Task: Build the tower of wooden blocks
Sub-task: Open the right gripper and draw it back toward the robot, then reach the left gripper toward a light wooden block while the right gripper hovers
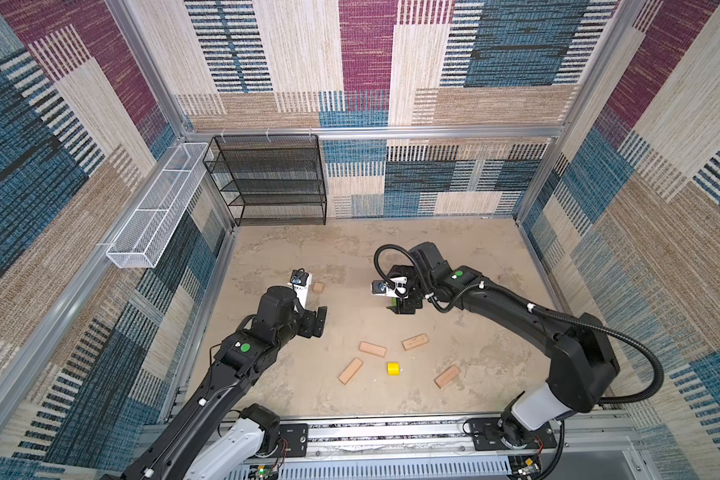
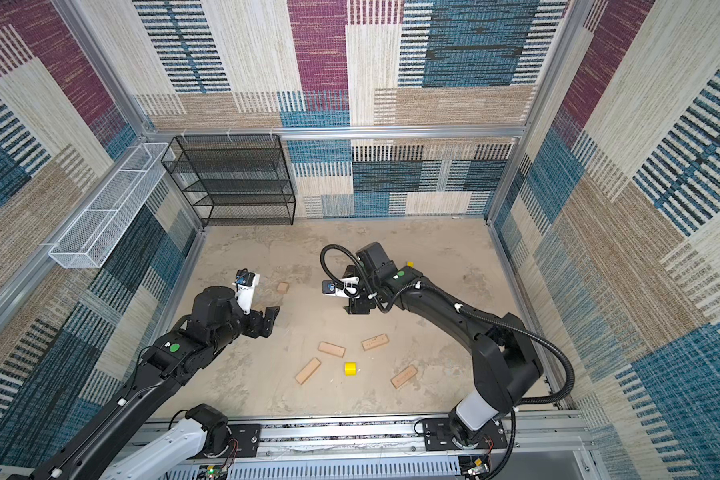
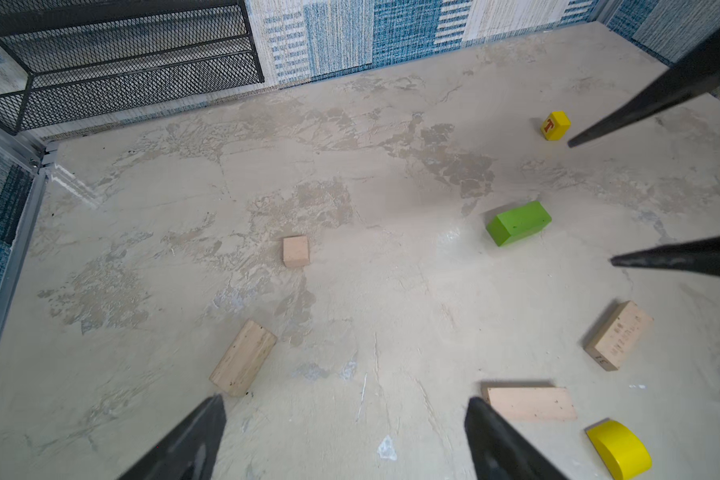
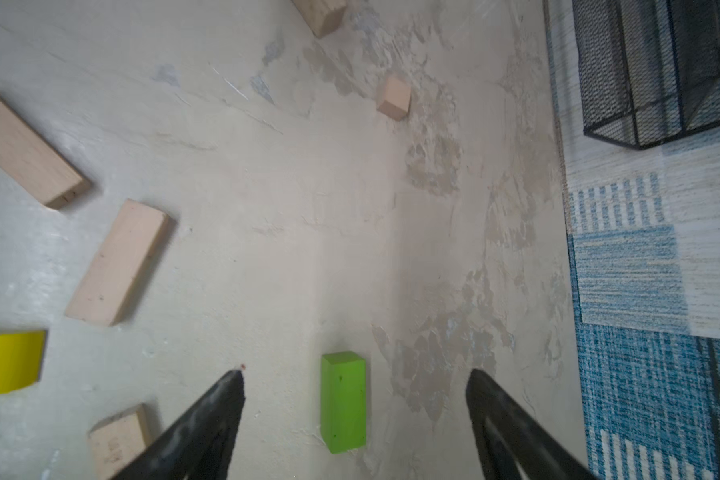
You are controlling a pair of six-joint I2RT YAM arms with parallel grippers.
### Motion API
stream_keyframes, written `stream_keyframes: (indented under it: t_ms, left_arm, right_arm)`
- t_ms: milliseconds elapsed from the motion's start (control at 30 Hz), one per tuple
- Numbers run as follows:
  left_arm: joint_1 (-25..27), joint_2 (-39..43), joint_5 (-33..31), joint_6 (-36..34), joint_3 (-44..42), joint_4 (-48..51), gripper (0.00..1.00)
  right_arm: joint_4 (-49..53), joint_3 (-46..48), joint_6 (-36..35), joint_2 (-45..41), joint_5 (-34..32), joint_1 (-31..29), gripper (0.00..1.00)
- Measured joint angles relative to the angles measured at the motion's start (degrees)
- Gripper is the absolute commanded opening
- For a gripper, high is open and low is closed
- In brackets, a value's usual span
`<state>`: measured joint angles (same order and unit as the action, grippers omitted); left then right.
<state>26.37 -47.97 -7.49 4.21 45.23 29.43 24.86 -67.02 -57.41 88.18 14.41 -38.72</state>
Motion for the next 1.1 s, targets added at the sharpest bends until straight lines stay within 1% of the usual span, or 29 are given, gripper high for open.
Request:
stream_keyframes:
  t_ms: [100,200,400,433,500,533,600,833,967,1100]
  left_arm:
    - [0.0,0.0,-0.4,0.2,0.1,0.0,0.94]
    - [0.0,0.0,-1.2,0.3,0.1,0.1,0.94]
    - [0.0,-0.1,-1.9,0.4,0.2,0.9,0.94]
    - [0.0,-0.1,-2.4,0.4,0.2,1.1,0.94]
    - [0.0,-0.4,-2.7,0.4,0.4,1.3,0.94]
    - [0.0,-0.5,-2.9,0.4,0.5,1.4,0.95]
    - [0.0,-0.6,-3.2,0.6,0.7,1.5,0.95]
    - [0.0,0.3,-6.3,0.8,0.7,1.9,0.98]
    - [0.0,1.1,-7.9,1.4,0.7,2.0,0.99]
    - [0.0,1.0,-10.3,1.6,0.7,2.2,0.99]
  right_arm:
    - [-6.1,5.2,5.4,-3.7,0.0,-4.0,0.81]
    - [-11.8,8.7,11.8,-6.0,-0.7,-6.1,0.78]
    - [-22.7,12.2,25.1,-8.7,-1.7,-7.5,0.78]
    - [-24.5,12.5,27.3,-9.1,-2.7,-7.5,0.78]
    - [-27.5,12.8,31.4,-9.3,-4.5,-7.5,0.83]
    - [-28.9,12.7,33.7,-9.3,-5.4,-7.5,0.83]
    - [-30.0,11.8,37.3,-8.9,-7.5,-7.5,0.82]
    - [-29.0,1.3,47.8,-2.4,-12.6,-7.5,0.83]
    - [-28.4,-0.7,50.7,-0.9,-13.1,-7.5,0.83]
    - [-29.8,-0.4,51.3,-0.5,-13.1,-7.5,0.84]
